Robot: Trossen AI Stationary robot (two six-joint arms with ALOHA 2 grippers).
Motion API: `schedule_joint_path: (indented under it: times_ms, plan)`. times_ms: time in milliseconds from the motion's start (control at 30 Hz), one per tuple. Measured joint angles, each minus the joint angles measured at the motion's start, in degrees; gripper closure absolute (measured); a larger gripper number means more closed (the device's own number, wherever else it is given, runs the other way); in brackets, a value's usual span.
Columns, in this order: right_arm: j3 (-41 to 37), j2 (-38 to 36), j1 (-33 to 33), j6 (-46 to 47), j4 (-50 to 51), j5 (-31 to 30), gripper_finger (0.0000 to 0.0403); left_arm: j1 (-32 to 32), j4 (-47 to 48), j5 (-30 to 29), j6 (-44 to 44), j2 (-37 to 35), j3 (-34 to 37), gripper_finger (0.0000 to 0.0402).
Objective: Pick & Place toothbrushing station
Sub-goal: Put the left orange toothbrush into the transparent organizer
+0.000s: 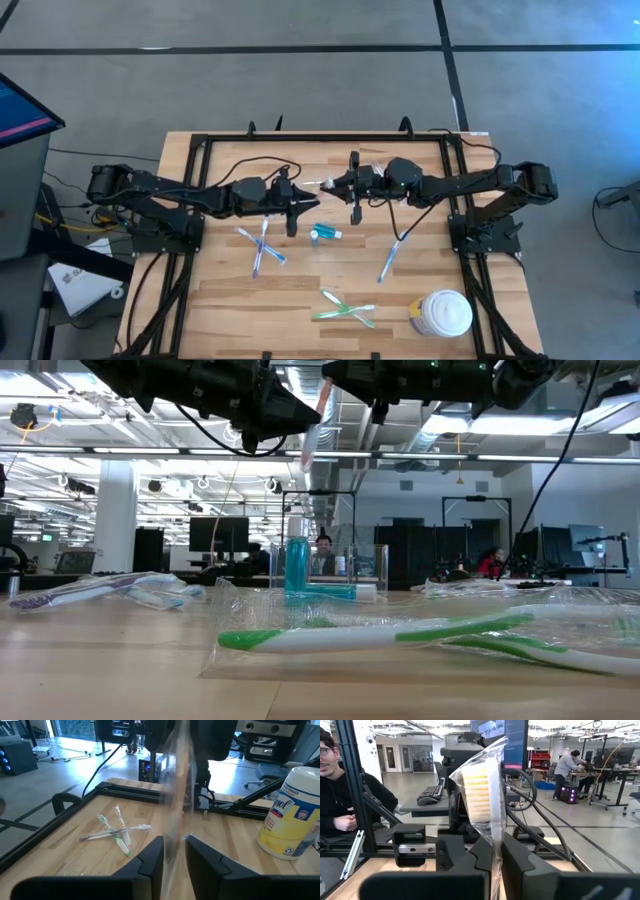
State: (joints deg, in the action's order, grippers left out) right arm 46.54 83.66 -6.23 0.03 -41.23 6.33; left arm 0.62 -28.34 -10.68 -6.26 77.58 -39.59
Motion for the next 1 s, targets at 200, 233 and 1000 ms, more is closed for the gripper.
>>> schedule_joint_path:
  times_ms: [200, 233, 1000]
  plan:
    - [0.0, 0.0, -0.9, 0.0, 2.5, 0.0, 0.0380, 0.5, 0.1, 0.0, 0.0, 0.0, 0.0, 0.0323]
    - [0.0, 0.0, -1.1, 0.0, 2.8, 0.0, 0.0385, 0.7, 0.3, 0.0, 0.0, 0.0, 0.0, 0.0323]
    - [0.0, -6.1, -11.1, -0.7, 19.8, -0.2, 0.0384, 1.2, 3.0, 0.0, 0.0, -0.3, 0.0, 0.0323]
